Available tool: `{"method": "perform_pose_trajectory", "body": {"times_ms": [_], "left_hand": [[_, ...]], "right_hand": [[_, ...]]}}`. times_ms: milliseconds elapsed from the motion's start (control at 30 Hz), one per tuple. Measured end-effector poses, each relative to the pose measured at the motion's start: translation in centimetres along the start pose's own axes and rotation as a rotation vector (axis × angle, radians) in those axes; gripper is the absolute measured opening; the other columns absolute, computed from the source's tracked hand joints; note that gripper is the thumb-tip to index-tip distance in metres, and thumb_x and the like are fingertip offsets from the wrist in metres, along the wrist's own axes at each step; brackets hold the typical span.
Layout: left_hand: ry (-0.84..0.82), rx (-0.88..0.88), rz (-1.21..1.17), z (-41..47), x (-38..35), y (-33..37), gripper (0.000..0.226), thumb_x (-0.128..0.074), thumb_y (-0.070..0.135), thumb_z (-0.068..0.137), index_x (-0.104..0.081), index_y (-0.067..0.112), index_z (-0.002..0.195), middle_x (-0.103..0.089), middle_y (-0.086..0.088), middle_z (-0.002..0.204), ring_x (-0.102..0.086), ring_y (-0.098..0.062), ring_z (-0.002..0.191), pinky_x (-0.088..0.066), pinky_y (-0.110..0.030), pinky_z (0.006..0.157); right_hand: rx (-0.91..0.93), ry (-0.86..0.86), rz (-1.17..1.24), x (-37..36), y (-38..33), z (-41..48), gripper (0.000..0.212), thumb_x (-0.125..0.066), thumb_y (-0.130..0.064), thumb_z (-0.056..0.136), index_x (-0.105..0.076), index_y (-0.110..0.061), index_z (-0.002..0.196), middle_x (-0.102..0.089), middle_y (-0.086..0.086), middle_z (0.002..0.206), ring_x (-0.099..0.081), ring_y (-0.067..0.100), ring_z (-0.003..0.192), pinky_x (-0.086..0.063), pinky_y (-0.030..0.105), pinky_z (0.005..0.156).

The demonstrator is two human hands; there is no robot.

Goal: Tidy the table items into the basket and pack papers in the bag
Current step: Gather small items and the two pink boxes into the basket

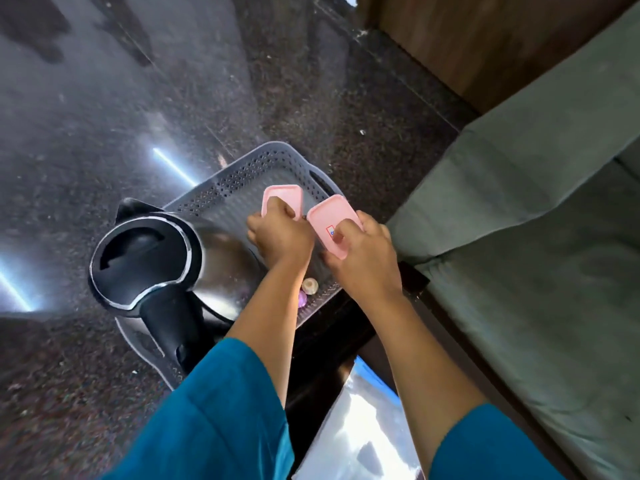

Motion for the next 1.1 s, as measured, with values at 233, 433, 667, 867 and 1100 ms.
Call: {"method": "perform_pose_trajectory", "body": {"times_ms": [233,433,667,867,1100], "left_hand": [[0.13,0.184,-0.131,1.8,-1.7,-1.4,0.01,-0.059,0.015,0.077,-0.063,0.012,0.086,-0.045,-0.012,0.121,-0.054,-0.032,0.099,-0.031,-0.021,0.08],[0.168,0.127,-0.256,2.0,-2.9,-1.3,0.016,-0.058,0.011,0.086,-0.063,0.002,0.098,-0.039,-0.018,0.131,-0.049,-0.031,0.113,-0.031,-0.023,0.097],[0.07,-0.025,-0.326,1.7,-3.8,-0.6,0.035,-0.046,-0.005,0.086,-0.054,0.0,0.119,-0.035,-0.02,0.137,-0.051,-0.03,0.117,-0.032,-0.018,0.097],[0.026,-0.056,-0.309,1.1,-4.1,-0.9,0.039,-0.045,-0.005,0.085,-0.057,0.007,0.119,-0.045,-0.019,0.128,-0.054,-0.029,0.11,-0.031,-0.011,0.091],[-0.061,-0.071,-0.268,0.1,-3.4,-0.9,0.043,-0.047,0.0,0.081,-0.058,0.015,0.12,-0.024,-0.014,0.151,-0.046,-0.027,0.126,-0.037,-0.036,0.105]], "right_hand": [[0.079,0.036,-0.154,-1.8,-0.6,1.6,0.031,-0.071,-0.023,0.072,-0.058,-0.008,0.096,-0.045,0.02,0.118,-0.053,0.039,0.093,-0.05,0.04,0.072],[0.06,-0.062,-0.244,-3.7,-0.5,1.5,0.021,-0.058,-0.022,0.085,-0.053,-0.009,0.1,-0.044,0.016,0.12,-0.055,0.037,0.09,-0.033,0.032,0.062],[0.048,-0.02,-0.266,-3.6,-1.0,0.8,0.016,-0.062,-0.008,0.074,-0.056,-0.008,0.089,-0.057,0.014,0.101,-0.058,0.035,0.083,-0.036,0.031,0.051],[-0.06,0.045,-0.229,-3.9,-0.8,0.6,0.015,-0.055,-0.009,0.085,-0.058,-0.007,0.099,-0.054,0.014,0.123,-0.048,0.037,0.102,-0.048,0.04,0.065],[0.003,0.06,-0.096,-3.4,-0.2,0.1,0.024,-0.053,-0.01,0.087,-0.058,-0.006,0.11,-0.049,0.019,0.122,-0.043,0.035,0.112,-0.044,0.038,0.085]]}}
Point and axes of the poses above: each hand's wrist, its own z-axis towards the middle knuckle, its own x-axis out of the back of the hand, y = z × x, the point moved 2 cm from there along z, towards the middle knuckle
